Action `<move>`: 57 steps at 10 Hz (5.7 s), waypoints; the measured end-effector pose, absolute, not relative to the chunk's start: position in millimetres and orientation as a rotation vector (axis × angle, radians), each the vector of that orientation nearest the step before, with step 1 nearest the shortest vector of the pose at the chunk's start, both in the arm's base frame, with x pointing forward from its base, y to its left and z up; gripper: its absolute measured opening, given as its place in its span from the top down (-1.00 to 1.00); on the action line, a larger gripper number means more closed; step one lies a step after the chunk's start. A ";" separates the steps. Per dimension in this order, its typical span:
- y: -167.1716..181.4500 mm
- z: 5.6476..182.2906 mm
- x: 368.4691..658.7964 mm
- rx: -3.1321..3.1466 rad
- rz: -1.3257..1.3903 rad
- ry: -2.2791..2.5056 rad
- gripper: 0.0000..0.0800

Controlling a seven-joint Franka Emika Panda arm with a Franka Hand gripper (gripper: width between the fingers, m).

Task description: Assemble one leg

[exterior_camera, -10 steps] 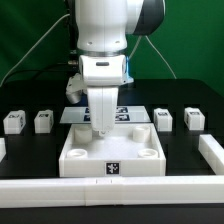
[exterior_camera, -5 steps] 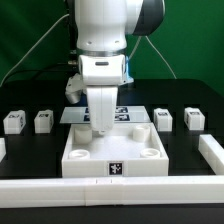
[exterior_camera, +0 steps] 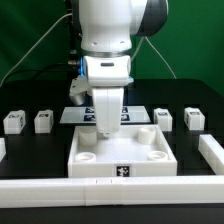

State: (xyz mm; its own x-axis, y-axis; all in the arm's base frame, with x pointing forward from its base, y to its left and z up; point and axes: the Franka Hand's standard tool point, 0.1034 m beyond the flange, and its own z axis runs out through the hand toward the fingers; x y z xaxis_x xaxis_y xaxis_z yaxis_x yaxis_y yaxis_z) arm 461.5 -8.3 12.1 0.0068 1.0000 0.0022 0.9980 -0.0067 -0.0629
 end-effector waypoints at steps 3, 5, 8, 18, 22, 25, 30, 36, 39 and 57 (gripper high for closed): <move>21.2 12.5 482.9 -2.198 0.021 -2.189 0.84; 38.3 12.6 491.2 -2.211 0.001 -2.177 0.84; 49.5 12.6 495.5 -2.226 -0.001 -2.155 0.84; 46.5 18.5 492.1 -2.276 -0.011 -2.116 -0.60; 52.2 53.6 473.7 -2.433 -0.032 -1.981 -0.62; 51.4 53.4 472.5 -2.452 -0.029 -1.955 -0.62; 50.0 49.8 466.7 -2.768 -0.036 -1.426 -0.62; 97.1 46.1 452.2 -3.066 0.012 -0.262 -0.62; 132.7 45.9 448.3 -3.069 0.016 -0.181 -0.62; 174.4 24.7 419.6 -2.932 1.130 -0.088 -0.62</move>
Offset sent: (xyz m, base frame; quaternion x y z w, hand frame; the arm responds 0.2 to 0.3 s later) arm 0.0212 0.0408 -0.0049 0.0027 0.0046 -0.0068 1.0000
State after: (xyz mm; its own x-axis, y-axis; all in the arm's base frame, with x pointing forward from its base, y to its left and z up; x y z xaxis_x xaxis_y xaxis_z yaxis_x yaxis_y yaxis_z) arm 419.6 174.4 24.7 0.7399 0.0512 -0.6707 0.0528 -0.9984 -0.0180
